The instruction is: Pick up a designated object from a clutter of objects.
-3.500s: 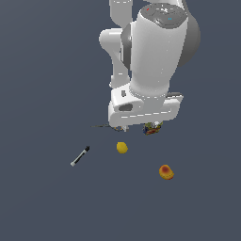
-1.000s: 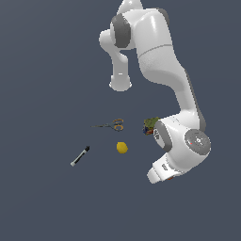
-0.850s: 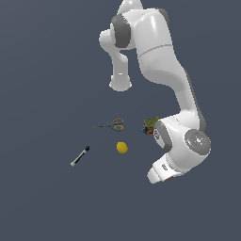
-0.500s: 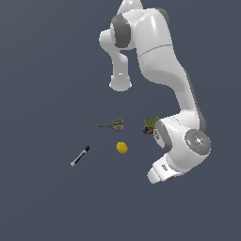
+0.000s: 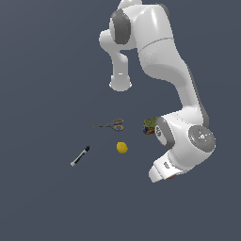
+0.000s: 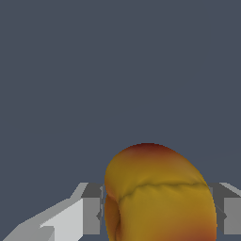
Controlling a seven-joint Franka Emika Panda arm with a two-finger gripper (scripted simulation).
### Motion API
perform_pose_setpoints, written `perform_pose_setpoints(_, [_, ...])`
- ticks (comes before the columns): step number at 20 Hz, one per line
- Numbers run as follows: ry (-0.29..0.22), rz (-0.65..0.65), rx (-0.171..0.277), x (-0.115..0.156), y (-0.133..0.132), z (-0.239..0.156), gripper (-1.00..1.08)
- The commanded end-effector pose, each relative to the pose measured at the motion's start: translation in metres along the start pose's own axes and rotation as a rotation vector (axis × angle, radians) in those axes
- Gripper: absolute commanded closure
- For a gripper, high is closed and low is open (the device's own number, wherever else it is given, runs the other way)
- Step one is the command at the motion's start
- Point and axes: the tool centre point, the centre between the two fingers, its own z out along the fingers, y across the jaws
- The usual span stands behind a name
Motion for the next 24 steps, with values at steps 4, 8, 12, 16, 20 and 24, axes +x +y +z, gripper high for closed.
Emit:
perform_pose_setpoints(4, [0.003, -0.001, -0.001, 0.001, -0.003, -0.041, 1.08])
perform_pose_setpoints(8, [0.003, -0.001, -0.001, 0.002, -0.006, -0.082, 1.08])
perform_pose_setpoints(12, [0.003, -0.001, -0.001, 0.003, -0.009, -0.127, 1.08])
perform_pose_setpoints(16, [0.003, -0.001, -0.001, 0.004, -0.012, -0.172, 1.08])
perform_pose_setpoints(20, [0.004, -0.001, 0.0, 0.006, -0.015, -0.214, 1.08])
perform_pose_setpoints(24, [0.004, -0.001, 0.0, 0.008, -0.018, -0.254, 1.08])
